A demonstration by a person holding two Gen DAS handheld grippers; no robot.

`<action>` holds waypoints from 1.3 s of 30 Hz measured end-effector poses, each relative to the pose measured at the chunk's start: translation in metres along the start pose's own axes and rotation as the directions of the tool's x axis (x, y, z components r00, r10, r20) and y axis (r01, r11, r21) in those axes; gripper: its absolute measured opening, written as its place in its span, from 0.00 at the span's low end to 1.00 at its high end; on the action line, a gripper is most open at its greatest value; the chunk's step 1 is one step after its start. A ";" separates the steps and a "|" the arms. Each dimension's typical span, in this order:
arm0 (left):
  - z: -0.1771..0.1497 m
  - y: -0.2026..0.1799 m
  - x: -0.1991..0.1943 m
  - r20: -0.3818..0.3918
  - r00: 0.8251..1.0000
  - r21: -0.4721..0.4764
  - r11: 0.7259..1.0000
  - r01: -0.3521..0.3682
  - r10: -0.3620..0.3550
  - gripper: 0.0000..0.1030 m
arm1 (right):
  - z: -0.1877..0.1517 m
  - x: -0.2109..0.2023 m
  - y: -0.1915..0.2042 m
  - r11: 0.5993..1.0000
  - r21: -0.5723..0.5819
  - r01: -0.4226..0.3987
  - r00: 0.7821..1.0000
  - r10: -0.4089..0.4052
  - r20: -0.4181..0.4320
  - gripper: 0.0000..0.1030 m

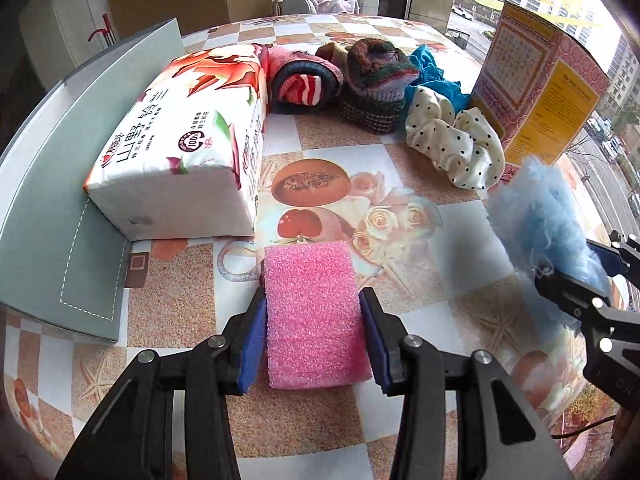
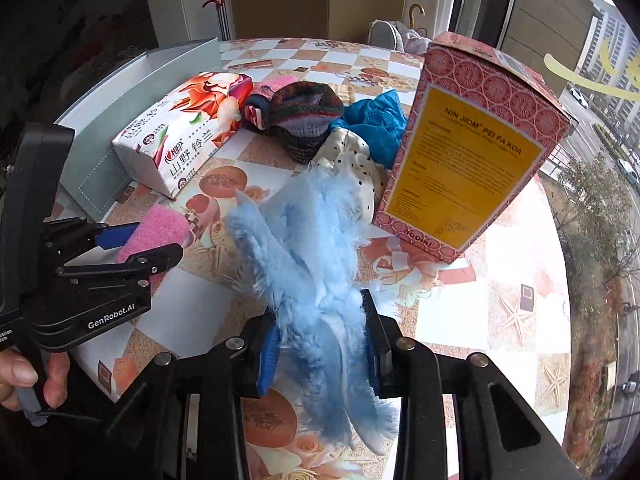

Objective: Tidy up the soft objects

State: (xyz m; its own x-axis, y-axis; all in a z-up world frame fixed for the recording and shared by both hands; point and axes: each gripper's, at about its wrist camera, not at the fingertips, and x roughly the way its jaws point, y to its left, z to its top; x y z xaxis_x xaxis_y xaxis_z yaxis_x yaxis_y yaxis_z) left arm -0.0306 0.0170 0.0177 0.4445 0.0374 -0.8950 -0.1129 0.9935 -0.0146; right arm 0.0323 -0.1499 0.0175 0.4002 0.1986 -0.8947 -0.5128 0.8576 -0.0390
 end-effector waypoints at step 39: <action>-0.015 -0.037 -0.001 0.136 0.989 0.073 0.996 0.046 -0.056 0.46 | -0.030 0.011 -0.029 0.971 0.227 0.076 0.997 -0.081 0.012 0.29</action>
State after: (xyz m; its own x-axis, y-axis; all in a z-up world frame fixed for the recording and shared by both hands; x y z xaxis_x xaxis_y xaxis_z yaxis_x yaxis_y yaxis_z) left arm -0.0400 -0.0214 0.0121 0.5671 -0.0041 -0.8236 -0.0269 0.9994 -0.0235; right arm 0.0285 -0.1875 -0.0044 0.4494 0.1338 -0.8833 -0.2951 0.9555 -0.0053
